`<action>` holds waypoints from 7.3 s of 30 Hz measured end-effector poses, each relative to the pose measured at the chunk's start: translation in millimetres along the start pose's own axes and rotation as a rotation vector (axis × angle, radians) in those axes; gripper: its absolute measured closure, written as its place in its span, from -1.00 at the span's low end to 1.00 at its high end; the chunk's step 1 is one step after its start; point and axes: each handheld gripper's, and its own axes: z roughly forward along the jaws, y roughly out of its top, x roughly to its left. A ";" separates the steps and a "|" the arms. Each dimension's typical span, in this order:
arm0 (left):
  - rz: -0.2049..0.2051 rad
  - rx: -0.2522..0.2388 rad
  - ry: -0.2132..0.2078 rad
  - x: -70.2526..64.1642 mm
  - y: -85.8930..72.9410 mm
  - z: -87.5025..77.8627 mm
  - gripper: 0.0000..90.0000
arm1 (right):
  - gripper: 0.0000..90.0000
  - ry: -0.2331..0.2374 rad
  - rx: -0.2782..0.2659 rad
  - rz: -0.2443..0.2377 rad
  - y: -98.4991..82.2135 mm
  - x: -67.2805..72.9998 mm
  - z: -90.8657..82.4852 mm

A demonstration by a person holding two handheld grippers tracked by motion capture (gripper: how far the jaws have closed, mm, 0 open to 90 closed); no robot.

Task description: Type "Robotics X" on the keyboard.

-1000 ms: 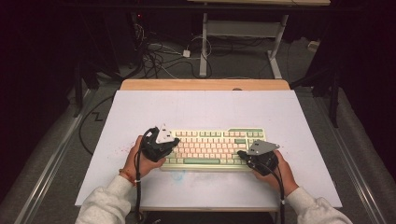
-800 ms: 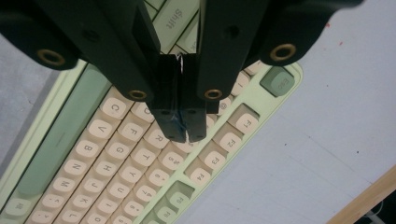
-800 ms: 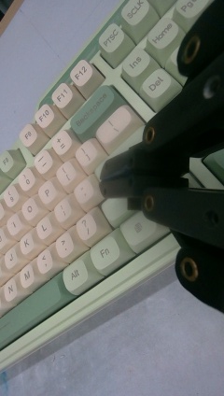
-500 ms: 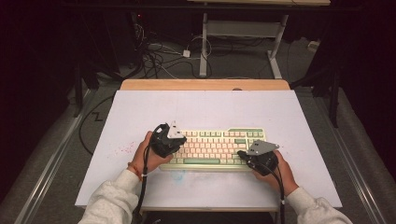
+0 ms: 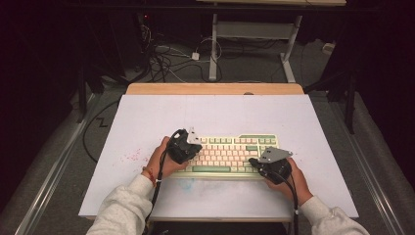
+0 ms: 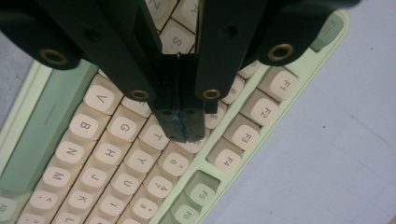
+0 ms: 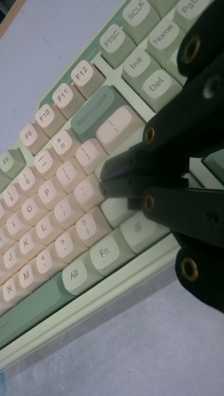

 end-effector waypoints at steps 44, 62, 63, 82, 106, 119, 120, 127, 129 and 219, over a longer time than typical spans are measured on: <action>0.048 -0.138 0.072 -4.8 -7.0 -31.1 0.68 | 1.00 -0.020 -0.047 0.003 5.6 -3.1 -18.5; 0.010 -0.198 0.180 -13.2 -56.6 -49.5 -0.52 | 1.00 -0.013 -0.062 0.002 9.0 -5.2 -25.4; 0.007 -0.191 0.186 -13.7 -59.6 -49.8 -0.52 | 1.00 -0.013 -0.065 0.003 9.8 -5.5 -25.7; -0.014 -0.111 0.225 -22.9 -107.2 -60.2 -0.58 | 1.00 0.008 -0.070 -0.013 38.8 -3.8 -3.9; -0.031 -0.097 0.226 -23.7 -114.5 -60.1 -0.58 | 1.00 0.052 0.020 -0.045 64.5 7.4 51.7; -0.021 -0.072 0.214 -24.1 -113.8 -56.0 -0.58 | 1.00 0.045 -0.020 -0.029 66.4 3.7 39.5; -0.022 -0.073 0.214 -24.5 -113.7 -55.6 -0.58 | 1.00 0.047 -0.031 -0.026 66.7 3.0 36.2; -0.008 -0.065 0.204 -25.6 -112.6 -55.1 -0.58 | 0.96 0.034 -0.115 -0.007 64.3 -1.1 12.5; -0.010 -0.063 0.199 -25.4 -112.6 -55.2 -0.58 | 0.93 0.021 -0.137 -0.008 62.7 -2.3 6.2; 0.072 -0.055 -0.102 -38.4 10.3 2.4 0.92 | -0.43 -0.241 -0.156 0.021 -31.1 20.2 -59.2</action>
